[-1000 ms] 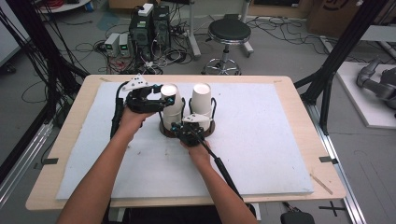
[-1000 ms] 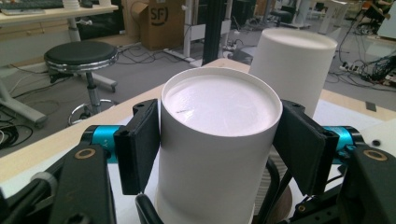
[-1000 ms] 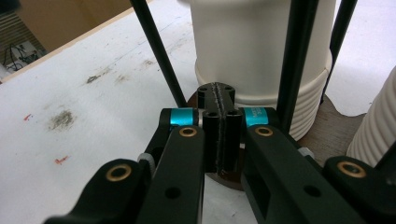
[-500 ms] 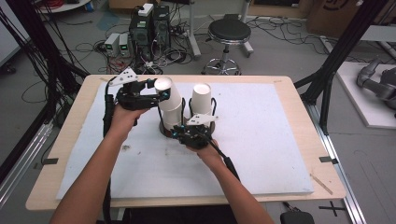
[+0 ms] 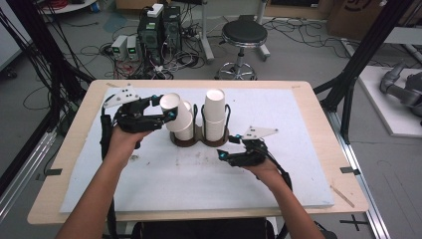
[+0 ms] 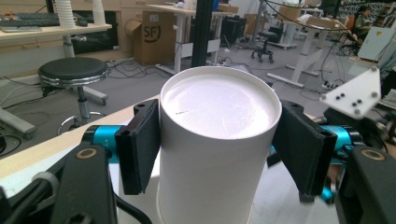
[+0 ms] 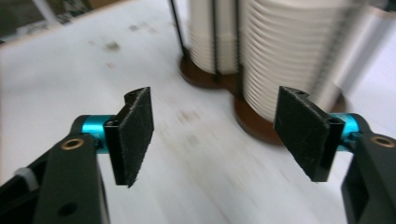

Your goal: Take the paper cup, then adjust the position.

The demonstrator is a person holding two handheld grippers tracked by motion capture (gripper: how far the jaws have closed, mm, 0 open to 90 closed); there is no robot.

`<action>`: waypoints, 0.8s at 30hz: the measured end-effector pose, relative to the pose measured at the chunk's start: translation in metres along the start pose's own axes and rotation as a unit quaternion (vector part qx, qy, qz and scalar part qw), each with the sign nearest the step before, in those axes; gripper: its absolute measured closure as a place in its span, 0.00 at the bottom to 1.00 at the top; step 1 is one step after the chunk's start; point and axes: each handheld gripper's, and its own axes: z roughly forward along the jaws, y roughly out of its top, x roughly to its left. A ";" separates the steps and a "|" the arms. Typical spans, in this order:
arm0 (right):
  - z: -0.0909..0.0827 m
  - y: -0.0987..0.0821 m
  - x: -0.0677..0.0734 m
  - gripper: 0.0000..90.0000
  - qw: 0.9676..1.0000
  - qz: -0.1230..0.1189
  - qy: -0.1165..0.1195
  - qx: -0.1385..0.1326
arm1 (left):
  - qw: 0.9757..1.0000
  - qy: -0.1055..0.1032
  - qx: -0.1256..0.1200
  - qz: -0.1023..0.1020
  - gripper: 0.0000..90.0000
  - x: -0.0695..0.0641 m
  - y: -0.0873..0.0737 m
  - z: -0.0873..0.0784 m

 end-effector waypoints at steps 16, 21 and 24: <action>-0.048 -0.028 -0.045 0.23 0.998 -0.015 -0.061 -0.022 | 1.000 -0.021 0.018 0.003 0.38 -0.018 -0.031 0.009; -0.045 -0.028 -0.042 0.23 0.998 -0.026 -0.052 -0.013 | 1.000 -0.026 0.016 0.004 0.38 -0.022 -0.034 0.011; -0.043 -0.028 -0.039 0.23 0.999 -0.029 -0.032 -0.010 | 0.999 -0.030 0.020 0.004 0.38 -0.022 -0.037 0.012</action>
